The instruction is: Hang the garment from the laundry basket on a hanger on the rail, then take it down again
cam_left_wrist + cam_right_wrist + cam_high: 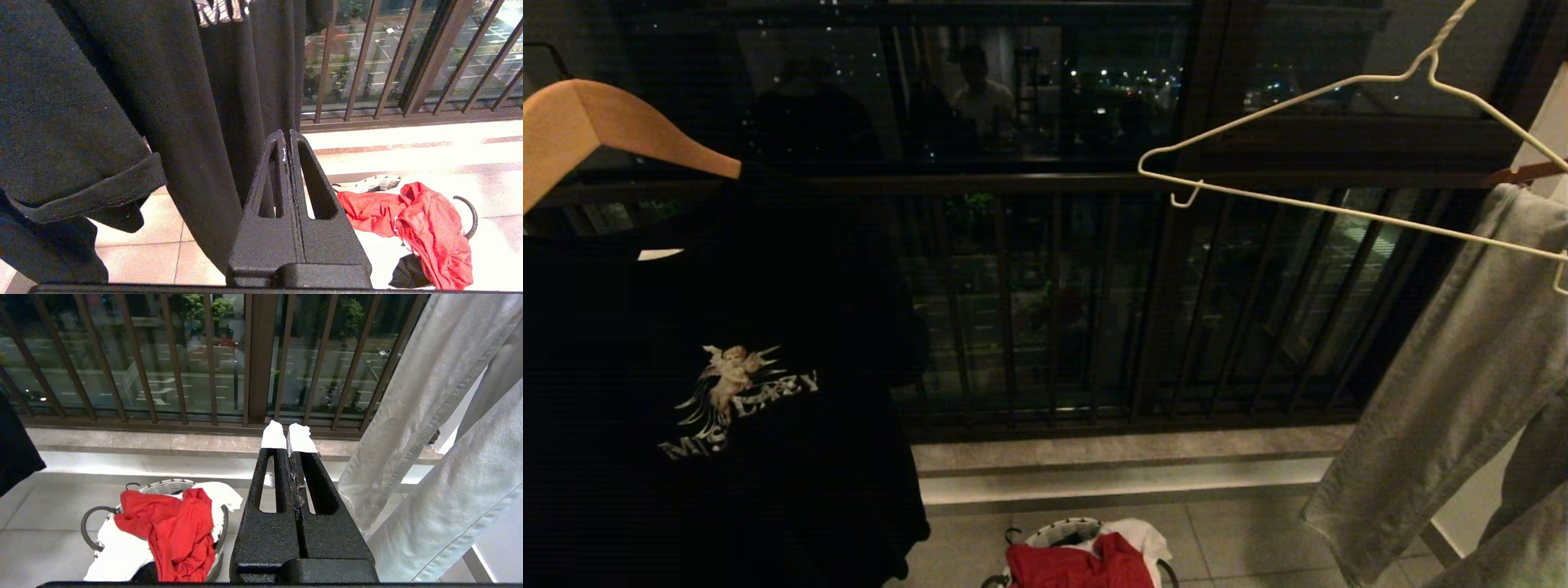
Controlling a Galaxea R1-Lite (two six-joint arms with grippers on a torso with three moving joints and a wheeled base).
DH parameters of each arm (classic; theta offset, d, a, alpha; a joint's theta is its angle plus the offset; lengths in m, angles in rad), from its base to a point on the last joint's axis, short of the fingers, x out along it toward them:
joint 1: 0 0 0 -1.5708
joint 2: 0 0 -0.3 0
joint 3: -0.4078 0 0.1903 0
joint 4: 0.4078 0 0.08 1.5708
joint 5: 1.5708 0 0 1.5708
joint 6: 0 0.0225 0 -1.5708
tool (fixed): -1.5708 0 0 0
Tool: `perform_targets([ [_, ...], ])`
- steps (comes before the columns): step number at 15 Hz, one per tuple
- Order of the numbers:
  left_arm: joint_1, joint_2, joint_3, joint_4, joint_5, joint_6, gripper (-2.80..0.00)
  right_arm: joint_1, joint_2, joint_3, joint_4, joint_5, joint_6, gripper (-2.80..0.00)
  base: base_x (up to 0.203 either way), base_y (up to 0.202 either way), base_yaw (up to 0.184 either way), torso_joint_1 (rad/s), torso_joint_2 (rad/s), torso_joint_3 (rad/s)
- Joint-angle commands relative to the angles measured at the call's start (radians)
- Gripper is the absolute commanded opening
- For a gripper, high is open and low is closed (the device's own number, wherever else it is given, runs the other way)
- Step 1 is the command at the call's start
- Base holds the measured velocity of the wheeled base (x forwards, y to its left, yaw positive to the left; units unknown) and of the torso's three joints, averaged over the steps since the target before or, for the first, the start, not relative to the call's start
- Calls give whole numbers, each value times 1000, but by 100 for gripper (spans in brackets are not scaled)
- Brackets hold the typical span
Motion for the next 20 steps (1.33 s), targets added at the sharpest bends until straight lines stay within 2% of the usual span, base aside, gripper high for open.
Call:
perform_targets([
  [1, 1, -2, 1, 0, 0, 0, -280, 0, 0, 0, 0, 0, 1, -280, 0, 0, 0, 0, 0, 0],
  [20, 1, -2, 0, 0, -1, -1, -280, 0, 0, 0, -2, -1, 9, -280, 0, 0, 0, 0, 0, 0],
])
